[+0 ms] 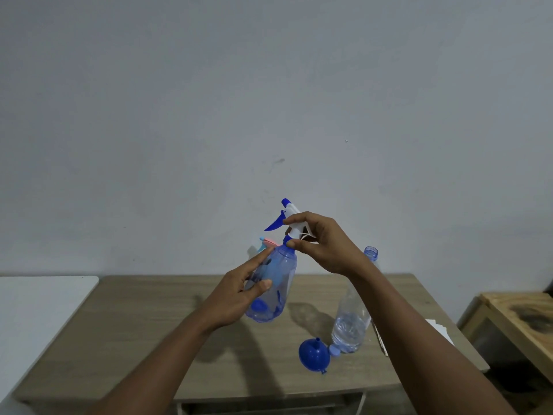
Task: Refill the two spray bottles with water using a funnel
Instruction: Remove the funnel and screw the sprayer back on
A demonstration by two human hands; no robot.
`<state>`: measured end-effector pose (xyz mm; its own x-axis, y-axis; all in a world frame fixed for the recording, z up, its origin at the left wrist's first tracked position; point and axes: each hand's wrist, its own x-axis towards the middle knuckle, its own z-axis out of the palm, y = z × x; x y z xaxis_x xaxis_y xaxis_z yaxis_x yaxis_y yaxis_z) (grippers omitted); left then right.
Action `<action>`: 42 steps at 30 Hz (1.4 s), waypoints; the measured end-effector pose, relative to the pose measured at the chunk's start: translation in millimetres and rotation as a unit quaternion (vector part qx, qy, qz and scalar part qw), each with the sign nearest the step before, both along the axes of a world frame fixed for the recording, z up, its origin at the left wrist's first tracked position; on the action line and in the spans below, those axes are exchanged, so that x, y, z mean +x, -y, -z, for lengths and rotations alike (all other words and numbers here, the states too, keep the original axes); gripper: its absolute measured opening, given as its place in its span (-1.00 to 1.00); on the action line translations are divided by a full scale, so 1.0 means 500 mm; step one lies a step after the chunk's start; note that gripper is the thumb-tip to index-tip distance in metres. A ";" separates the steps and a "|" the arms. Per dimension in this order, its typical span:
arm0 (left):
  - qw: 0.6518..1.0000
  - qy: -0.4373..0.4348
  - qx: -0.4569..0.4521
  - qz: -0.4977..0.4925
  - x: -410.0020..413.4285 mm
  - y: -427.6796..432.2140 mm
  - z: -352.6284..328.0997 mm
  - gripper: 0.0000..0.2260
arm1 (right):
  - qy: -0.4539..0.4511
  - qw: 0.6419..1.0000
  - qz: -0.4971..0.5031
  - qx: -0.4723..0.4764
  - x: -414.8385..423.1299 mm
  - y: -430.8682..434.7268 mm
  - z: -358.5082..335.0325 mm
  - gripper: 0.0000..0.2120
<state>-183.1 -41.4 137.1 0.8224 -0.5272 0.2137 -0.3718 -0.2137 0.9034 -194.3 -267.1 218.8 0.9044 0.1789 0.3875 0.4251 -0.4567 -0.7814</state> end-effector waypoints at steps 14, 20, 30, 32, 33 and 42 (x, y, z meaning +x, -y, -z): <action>0.999 0.032 0.012 -0.025 -0.003 -0.002 -0.007 -0.49 | 0.014 0.999 0.012 0.029 0.000 -0.010 0.013 -0.68; 0.998 0.053 0.004 -0.037 -0.003 -0.004 -0.010 -0.47 | 0.040 0.998 0.029 0.039 -0.002 -0.023 0.018 -0.64; 0.993 -0.002 -0.089 -0.074 -0.030 0.034 0.028 -0.47 | 0.016 0.972 0.089 0.215 0.003 -0.087 0.054 -0.78; 0.992 -0.003 -0.097 -0.077 -0.032 0.039 0.038 -0.47 | 0.007 0.967 0.102 0.234 0.004 -0.098 0.056 -0.91; 0.992 -0.007 -0.100 -0.080 -0.033 0.040 0.041 -0.47 | 0.005 0.964 0.106 0.244 0.006 -0.101 0.057 -0.90; 0.987 -0.003 -0.056 -0.148 -0.029 -0.019 0.167 -0.54 | -0.040 0.959 0.093 0.265 0.000 -0.092 0.124 -0.87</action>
<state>-197.5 -31.8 53.7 0.9382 -0.2366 0.2526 -0.3033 -0.2108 0.9293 -194.3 -221.0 156.7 0.9325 -0.1903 0.3071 0.3034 -0.0487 -0.9516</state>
